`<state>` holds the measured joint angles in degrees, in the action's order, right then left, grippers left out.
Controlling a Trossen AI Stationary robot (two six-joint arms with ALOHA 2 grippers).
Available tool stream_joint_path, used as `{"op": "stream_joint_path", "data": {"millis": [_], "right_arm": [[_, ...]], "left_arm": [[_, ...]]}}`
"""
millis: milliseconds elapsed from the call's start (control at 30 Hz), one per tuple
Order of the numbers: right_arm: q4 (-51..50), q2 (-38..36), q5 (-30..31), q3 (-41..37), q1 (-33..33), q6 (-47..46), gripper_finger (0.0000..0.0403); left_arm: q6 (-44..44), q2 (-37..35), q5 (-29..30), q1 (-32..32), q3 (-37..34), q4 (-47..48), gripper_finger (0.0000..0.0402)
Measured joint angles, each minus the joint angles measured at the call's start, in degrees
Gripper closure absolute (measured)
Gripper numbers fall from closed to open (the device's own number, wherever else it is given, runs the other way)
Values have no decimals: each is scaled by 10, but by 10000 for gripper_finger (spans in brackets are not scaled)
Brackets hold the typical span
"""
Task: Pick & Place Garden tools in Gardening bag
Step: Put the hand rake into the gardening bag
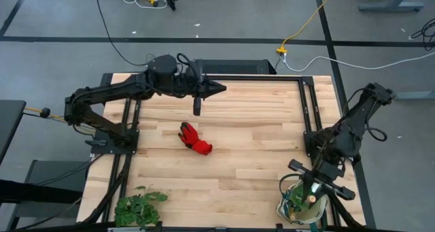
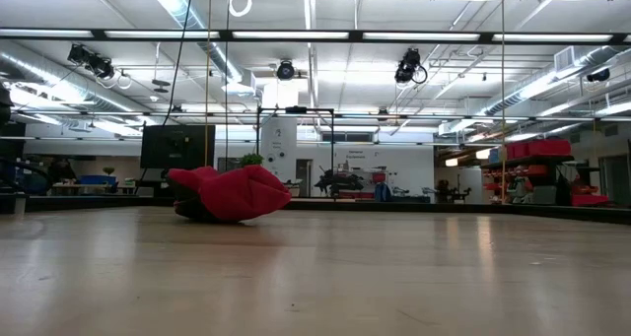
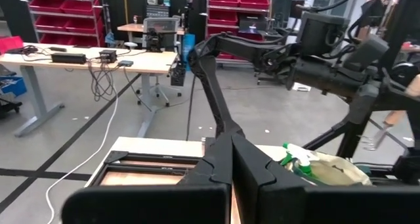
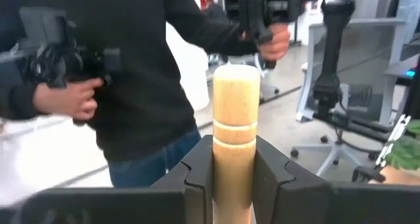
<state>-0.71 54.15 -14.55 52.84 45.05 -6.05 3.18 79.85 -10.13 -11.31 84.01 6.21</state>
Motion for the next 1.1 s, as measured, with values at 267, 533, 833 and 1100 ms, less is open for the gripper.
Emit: {"op": "stream_joint_path", "data": {"millis": [267,533,833,1100], "right_arm": [[-40,0,1,0,12,10,339],[-40,0,1,0,12,10,339],[-43,-6,0,0,13,6,339],[-106,-51,1,-1,23,5,339]], "left_arm": [[1,0,0,18,0,2,400],[3,0,0,23,0,1,400],[6,0,0,23,0,1,399],[7,0,0,23,0,1,399]]}}
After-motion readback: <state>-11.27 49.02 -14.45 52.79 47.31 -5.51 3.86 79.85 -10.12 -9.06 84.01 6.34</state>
